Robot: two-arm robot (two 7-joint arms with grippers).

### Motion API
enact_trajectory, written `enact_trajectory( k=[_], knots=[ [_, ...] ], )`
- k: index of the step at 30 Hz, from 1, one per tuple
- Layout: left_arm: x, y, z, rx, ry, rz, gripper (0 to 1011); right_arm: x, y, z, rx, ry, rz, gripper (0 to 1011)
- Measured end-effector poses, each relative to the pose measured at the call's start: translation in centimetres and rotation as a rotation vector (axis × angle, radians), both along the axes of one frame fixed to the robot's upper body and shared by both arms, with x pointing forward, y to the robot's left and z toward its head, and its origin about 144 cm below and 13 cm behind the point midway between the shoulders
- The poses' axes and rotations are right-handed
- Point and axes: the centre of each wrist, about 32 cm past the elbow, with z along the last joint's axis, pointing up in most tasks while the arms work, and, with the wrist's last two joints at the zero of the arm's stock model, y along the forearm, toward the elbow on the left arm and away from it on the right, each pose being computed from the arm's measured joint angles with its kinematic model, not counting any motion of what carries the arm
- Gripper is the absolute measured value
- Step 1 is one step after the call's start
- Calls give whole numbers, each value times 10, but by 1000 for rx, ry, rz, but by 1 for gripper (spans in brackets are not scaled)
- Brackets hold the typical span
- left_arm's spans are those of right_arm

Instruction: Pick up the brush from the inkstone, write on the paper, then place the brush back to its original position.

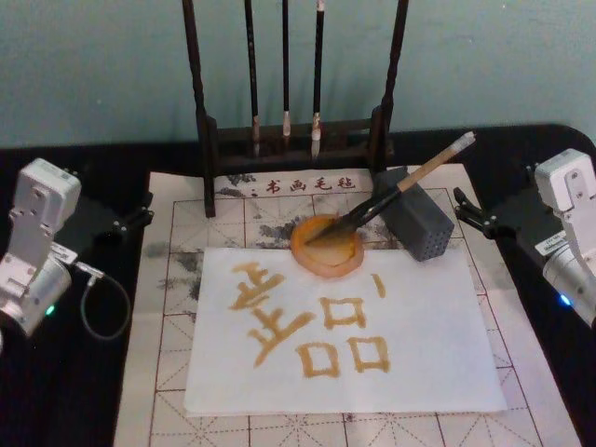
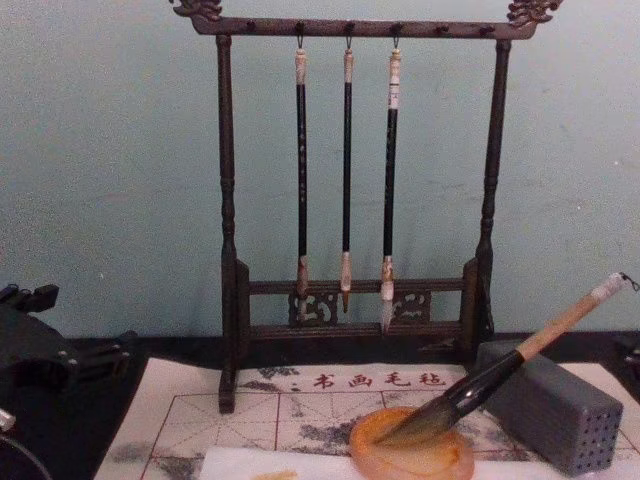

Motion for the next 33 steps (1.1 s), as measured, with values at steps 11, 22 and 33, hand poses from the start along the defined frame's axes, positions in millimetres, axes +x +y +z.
enact_trajectory(
  k=[11,22,33],
  knots=[
    [0,0,0,0,0,0,1001,-2,-1,6,71,25,26,1002],
    [0,0,0,0,0,0,1001,0,-7,17,360,206,56,1002],
    [0,0,0,0,0,0,1001,7,-3,21,671,369,35,1002]
  ],
)
